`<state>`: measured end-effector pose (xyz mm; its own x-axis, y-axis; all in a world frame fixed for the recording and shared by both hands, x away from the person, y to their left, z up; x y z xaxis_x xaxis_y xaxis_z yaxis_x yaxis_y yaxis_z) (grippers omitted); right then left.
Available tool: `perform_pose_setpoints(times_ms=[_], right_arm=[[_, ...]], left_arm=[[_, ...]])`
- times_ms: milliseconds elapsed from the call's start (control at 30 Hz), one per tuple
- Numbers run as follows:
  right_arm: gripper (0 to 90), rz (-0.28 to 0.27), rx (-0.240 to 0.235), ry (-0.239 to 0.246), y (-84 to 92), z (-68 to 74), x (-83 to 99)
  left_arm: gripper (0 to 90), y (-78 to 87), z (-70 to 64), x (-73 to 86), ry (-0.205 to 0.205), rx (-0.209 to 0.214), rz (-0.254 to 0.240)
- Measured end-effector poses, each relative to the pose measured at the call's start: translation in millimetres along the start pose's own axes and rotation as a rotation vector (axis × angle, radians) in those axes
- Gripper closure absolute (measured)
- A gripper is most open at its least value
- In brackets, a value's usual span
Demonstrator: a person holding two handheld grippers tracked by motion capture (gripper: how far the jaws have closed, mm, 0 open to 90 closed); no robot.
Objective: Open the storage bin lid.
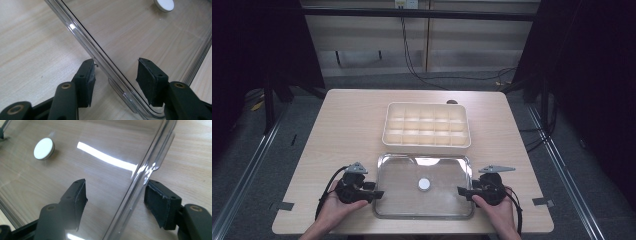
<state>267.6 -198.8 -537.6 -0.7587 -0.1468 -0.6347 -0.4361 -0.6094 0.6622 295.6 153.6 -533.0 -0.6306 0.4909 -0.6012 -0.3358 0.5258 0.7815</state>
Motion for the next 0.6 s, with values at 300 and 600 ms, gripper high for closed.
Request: perform_pose_setpoints(times_ms=[300,600], right_arm=[[35.1,-0.077,-0.006,0.003,8.5,1.9,-5.7],[31.5,-0.132,-0.050,0.046,16.1,6.5,-10.6]], left_arm=[[46.2,-0.8,1.7,0.6,0.004,-0.014,-0.010],[37.6,5.1,6.5,-2.5,0.004,-0.042,-0.060]])
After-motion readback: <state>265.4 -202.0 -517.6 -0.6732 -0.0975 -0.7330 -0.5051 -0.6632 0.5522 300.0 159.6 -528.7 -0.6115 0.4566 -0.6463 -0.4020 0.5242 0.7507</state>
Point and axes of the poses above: each handheld gripper's, and its own axes: y roughly backward along the jaws, x roughly out of its underside, z roughly to its left, the point moved 6 cm from there along -y, roughly forward along the jaws, and after that the axes turned 9 degrees about -x, right-handed, at the moved point
